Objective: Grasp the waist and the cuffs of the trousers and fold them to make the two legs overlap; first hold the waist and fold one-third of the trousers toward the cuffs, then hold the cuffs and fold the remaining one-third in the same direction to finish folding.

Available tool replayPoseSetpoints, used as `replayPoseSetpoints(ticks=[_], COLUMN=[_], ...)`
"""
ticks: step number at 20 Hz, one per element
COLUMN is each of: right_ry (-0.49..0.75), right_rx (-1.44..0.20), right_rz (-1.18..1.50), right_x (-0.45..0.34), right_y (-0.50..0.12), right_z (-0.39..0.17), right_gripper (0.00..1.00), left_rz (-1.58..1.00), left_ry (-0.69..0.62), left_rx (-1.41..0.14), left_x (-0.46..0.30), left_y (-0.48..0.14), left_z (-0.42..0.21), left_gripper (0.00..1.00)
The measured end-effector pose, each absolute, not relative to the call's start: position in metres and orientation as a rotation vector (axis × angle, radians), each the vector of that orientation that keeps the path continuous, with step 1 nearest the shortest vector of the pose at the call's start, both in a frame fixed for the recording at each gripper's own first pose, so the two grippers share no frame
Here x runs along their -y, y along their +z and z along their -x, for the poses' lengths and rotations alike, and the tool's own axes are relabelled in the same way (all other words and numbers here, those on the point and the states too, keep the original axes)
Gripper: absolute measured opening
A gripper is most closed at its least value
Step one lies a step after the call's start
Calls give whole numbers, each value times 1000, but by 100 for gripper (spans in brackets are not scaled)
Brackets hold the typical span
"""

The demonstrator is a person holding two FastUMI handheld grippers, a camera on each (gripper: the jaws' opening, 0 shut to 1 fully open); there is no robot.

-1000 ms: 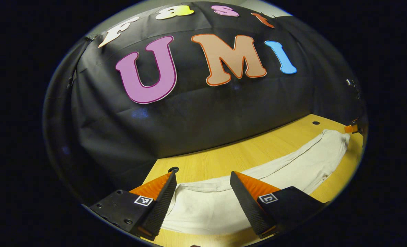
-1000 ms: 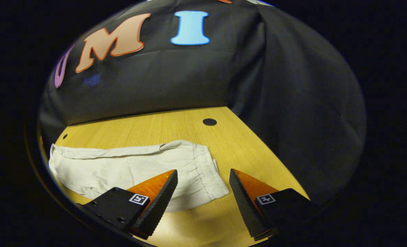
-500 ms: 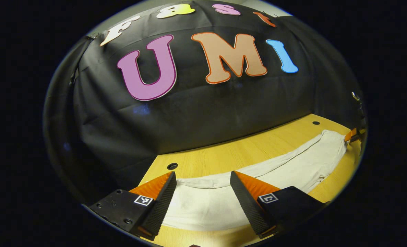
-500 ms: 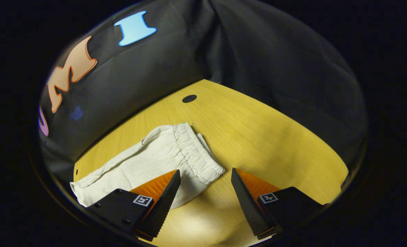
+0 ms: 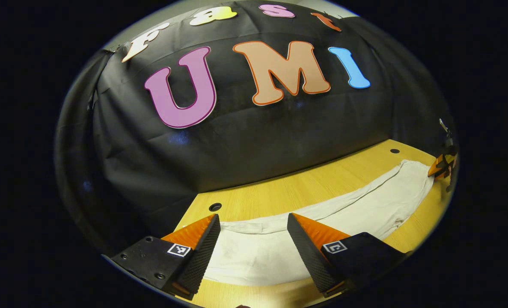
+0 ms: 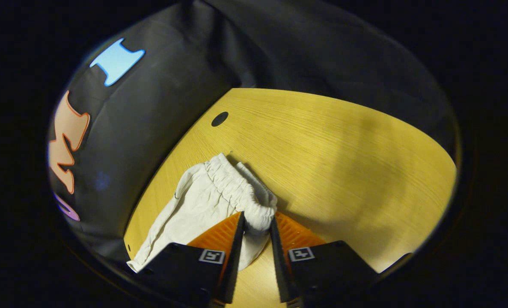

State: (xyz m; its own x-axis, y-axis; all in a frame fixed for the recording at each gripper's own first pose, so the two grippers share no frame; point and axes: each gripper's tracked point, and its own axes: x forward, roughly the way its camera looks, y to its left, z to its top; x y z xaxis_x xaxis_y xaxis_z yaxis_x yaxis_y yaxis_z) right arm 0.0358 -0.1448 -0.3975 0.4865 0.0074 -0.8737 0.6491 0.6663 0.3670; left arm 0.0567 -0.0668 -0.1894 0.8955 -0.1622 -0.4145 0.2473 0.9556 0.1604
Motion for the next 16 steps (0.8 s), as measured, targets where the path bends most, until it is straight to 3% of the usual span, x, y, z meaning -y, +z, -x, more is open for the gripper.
replayPoseSetpoints(ticks=[1,3,16], right_ry=[-432,-408,-348], right_rx=[-993,-986,-894], right_rz=[-771,-765,-714], right_x=[146,149,156], right_y=[-398,-396,-363], right_z=[-37,-37,-46], right_gripper=[24,20,19], left_rz=[-207,-195,-145], left_ry=[-210,-200,-117], left_rx=[-411,-416,-426], left_x=[68,72,74], left_y=[-190,-189,-183], left_z=[-55,-53,-38], left_gripper=[95,95,96])
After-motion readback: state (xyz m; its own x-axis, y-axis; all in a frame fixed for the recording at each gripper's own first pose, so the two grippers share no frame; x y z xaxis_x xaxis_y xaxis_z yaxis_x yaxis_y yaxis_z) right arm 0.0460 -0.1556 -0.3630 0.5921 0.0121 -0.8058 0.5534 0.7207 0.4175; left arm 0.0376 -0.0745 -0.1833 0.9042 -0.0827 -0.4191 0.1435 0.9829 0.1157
